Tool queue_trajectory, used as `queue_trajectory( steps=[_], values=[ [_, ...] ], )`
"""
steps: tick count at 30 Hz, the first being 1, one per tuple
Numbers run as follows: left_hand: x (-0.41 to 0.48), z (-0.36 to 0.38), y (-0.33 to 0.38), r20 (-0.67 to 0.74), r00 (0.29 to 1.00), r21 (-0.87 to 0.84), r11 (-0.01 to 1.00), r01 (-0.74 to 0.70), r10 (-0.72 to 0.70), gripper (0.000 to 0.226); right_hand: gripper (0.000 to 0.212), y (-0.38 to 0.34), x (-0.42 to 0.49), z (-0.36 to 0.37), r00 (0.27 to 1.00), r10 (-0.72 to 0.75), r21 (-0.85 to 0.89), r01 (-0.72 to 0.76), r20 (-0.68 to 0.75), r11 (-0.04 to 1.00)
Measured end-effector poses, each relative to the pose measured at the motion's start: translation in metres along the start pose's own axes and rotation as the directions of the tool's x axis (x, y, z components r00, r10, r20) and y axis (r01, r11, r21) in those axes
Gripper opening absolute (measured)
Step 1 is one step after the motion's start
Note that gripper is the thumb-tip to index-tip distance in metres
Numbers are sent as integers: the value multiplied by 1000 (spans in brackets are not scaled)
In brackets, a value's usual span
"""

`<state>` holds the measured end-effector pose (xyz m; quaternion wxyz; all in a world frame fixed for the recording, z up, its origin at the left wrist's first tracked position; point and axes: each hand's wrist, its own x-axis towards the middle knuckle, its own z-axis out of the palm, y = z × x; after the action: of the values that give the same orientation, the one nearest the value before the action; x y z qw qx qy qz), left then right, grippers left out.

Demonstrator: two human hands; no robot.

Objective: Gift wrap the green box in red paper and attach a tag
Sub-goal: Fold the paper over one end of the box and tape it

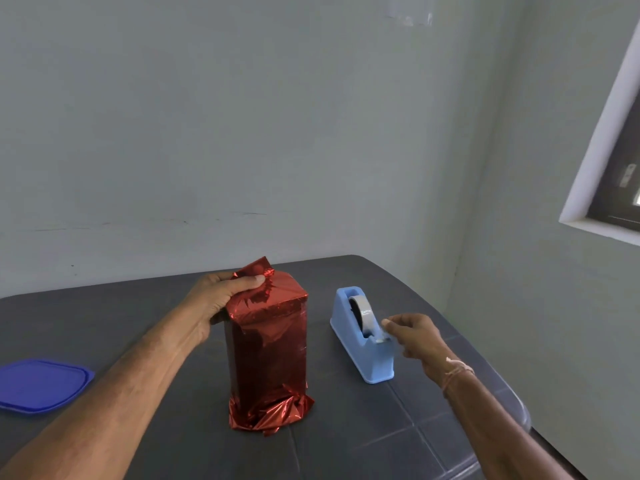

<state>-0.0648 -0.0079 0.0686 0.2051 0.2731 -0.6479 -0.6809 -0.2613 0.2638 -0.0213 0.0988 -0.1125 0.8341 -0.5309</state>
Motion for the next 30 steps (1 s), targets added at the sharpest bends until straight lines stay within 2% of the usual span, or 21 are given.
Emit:
queue_trajectory(
  steps=[3,12,16,22,30],
  values=[
    [-1,0,0,8,1000,4,1000,-3,3,11,24,0,2,-1,987,107,30,-111,117,993],
    [-1,-2,-1,12,1000,-2,1000,-12,12,12,41,-28,2,-3,944,218,9,-227,247,974],
    [-1,-2,-1,4,1000,-6,1000,-7,7,14,36,-31,-3,-3,945,237,76,-259,224,963],
    [-1,-2,-3,9,1000,-11,1000,-13,13,13,40,-17,-8,1,956,224,209,-263,191,942],
    [1,-5,-4,-7,1000,-8,1000,-11,11,23,25,5,-23,5,973,174,340,-216,150,915]
  ],
)
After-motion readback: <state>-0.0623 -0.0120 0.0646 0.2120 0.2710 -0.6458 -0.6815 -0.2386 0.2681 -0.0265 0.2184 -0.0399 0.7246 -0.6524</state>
